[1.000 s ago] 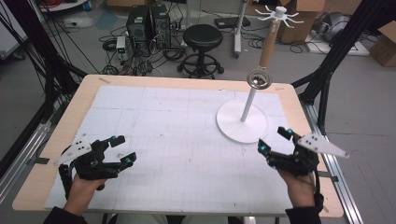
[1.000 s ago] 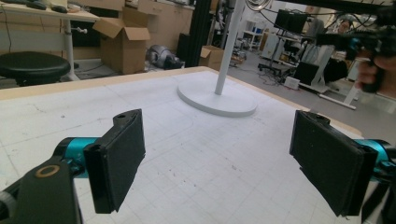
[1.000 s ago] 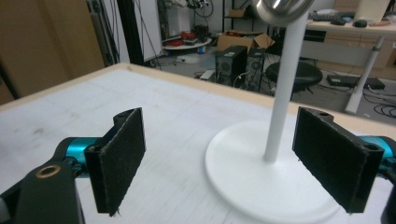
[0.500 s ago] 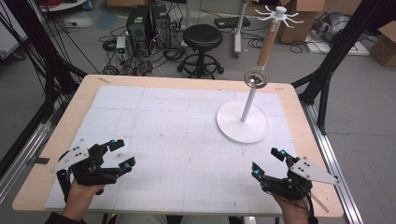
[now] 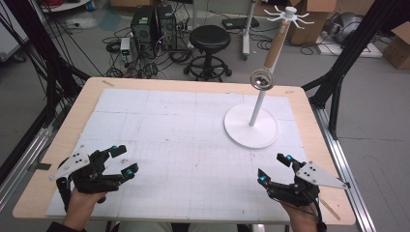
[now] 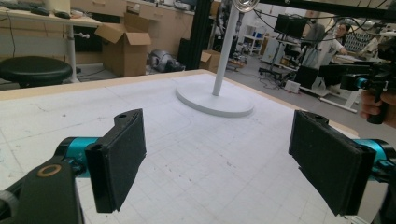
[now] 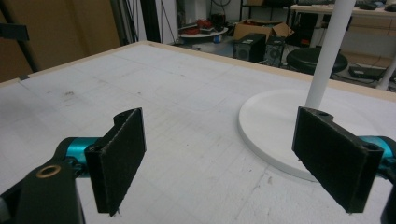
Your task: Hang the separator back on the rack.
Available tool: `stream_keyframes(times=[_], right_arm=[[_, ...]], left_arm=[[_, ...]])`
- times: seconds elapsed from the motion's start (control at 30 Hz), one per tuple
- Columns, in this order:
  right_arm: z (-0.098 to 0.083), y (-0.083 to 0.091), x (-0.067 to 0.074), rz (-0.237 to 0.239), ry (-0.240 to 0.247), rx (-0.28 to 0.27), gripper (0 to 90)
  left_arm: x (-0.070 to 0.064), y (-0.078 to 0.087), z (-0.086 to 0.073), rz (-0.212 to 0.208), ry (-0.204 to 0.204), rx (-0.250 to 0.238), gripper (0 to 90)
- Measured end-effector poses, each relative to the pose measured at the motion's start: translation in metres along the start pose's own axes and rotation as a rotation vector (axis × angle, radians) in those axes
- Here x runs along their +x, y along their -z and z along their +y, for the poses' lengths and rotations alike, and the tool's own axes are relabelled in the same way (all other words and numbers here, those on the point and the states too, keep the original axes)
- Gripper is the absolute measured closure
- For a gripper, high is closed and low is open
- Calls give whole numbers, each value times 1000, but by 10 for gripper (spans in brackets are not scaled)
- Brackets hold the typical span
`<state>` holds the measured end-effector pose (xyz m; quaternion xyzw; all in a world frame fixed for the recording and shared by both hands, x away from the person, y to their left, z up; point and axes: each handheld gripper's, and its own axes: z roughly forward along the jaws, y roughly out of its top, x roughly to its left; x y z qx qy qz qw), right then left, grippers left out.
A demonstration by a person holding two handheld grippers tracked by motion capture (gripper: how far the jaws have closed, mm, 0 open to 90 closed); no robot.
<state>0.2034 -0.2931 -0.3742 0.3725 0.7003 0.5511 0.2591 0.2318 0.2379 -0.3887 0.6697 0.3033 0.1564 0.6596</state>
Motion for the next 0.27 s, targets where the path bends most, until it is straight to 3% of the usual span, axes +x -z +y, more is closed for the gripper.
stream_keyframes(times=[0.27], right_arm=[[0, 1, -2, -3, -8, -5, 160]], left_arm=[[1, 1, 0, 7, 8, -8, 192]])
